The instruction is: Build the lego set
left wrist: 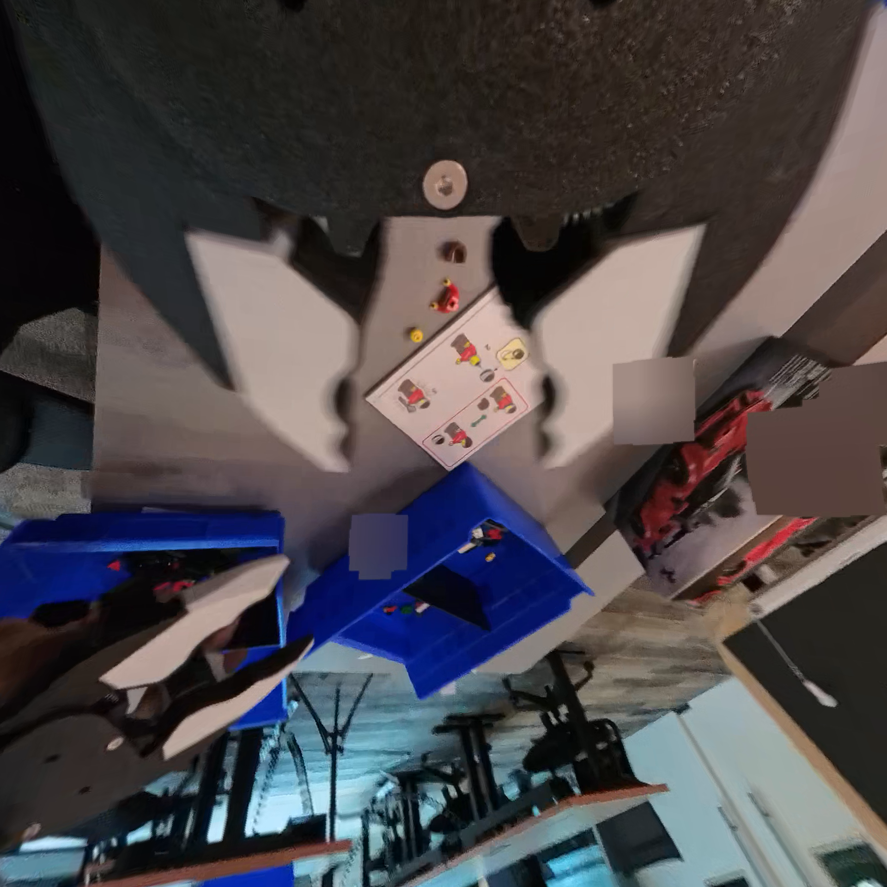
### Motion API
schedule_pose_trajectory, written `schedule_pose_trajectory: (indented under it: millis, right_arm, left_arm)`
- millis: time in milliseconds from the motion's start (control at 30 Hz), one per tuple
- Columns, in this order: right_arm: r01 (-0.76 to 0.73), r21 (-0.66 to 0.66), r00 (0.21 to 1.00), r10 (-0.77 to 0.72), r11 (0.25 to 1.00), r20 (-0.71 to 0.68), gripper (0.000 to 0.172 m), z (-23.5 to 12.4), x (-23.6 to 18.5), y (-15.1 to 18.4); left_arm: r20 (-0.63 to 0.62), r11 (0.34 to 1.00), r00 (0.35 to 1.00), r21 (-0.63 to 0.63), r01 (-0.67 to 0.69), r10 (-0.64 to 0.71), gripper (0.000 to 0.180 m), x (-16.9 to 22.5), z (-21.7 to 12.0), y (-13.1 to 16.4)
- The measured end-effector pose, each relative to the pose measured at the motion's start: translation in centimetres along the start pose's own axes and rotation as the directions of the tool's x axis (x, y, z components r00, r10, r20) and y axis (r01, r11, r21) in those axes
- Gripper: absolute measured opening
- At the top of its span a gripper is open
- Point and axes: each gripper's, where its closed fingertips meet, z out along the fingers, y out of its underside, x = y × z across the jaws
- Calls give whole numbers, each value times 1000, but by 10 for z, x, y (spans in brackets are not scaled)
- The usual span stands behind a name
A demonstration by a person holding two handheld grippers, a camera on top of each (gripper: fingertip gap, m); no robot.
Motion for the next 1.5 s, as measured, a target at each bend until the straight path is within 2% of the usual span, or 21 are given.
schedule_pose_trajectory:
  millis: [33,67,167,200,233,267,300,400,467,533,600,633,767,800,867,967,1067,1133,1333,1433,1500]
  right_arm:
    - [2,-44,1000,-2,999,11,96,-3,4,6]
    - [8,-83,1000,-8,997,7,114,-6,11,11]
    - [21,-137,1000,-19,990,11,118,-17,31,18]
    - [22,-151,999,-18,988,28,103,-21,36,18]
    - [46,-148,997,-37,988,62,69,-26,40,16]
    - [62,-118,994,-51,991,94,35,-29,44,10]
    - [49,-119,994,-37,992,99,0,-31,51,6]
    - [101,-176,990,-82,979,111,0,-30,71,2]
    - [175,-218,981,-151,960,119,20,-25,85,1]
    - [237,-305,969,-202,923,140,61,-21,99,4]
    - [292,-379,955,-249,878,160,125,-17,115,5]
    - [309,-421,951,-268,853,155,142,-14,125,6]
    - [354,-463,935,-297,812,193,146,10,154,4]
    - [365,-467,930,-293,806,221,139,17,159,6]
    - [422,-410,896,-306,809,321,79,26,160,8]
    - [397,-404,904,-275,824,327,0,42,173,12]
    - [462,-396,878,-343,794,335,0,55,191,22]
    - [500,-409,852,-349,763,391,26,64,198,36]
    - [618,-348,712,-314,705,628,51,83,187,76]
    - [676,-267,629,-348,687,695,38,87,182,80]
    - [713,-239,597,-392,659,699,0,91,190,80]
  left_arm:
    - [-5,999,1000,-39,-13,13,126,0,10,0]
    - [7,996,999,-81,-35,36,146,-4,20,1]
    - [-6,993,995,-59,-101,100,144,-8,43,-8]
    - [-53,994,994,-60,-96,93,136,-4,50,-10]
    - [-121,993,988,-46,-104,98,97,1,55,-13]
    - [-189,992,974,3,-123,121,2,9,57,-20]
    - [-257,994,961,37,-100,106,0,15,63,-26]
    - [-293,990,948,-33,-138,122,0,10,90,-23]
    - [-291,982,944,-56,-178,154,7,4,108,-24]
    - [-319,971,934,-116,-208,162,66,1,122,-22]
    - [-329,952,933,-212,-221,143,132,-9,137,-19]
    - [-346,937,929,-262,-232,133,144,-13,143,-16]
    - [-480,916,876,-326,-233,52,128,-11,165,-12]
    - [-530,914,847,-323,-245,39,100,-8,167,-11]
    - [-602,931,799,-288,-223,5,0,-1,169,-16]
    - [-518,956,855,-235,-176,30,0,-14,182,-23]
    - [-413,961,908,-218,-169,66,6,-27,179,-23]
    - [-423,966,905,-216,-142,38,40,-22,165,-19]
    - [-292,911,953,-366,-189,81,96,-29,163,29]
    - [-306,919,948,-344,-194,86,92,-17,170,26]
    - [-323,933,942,-305,-191,87,74,-9,174,19]
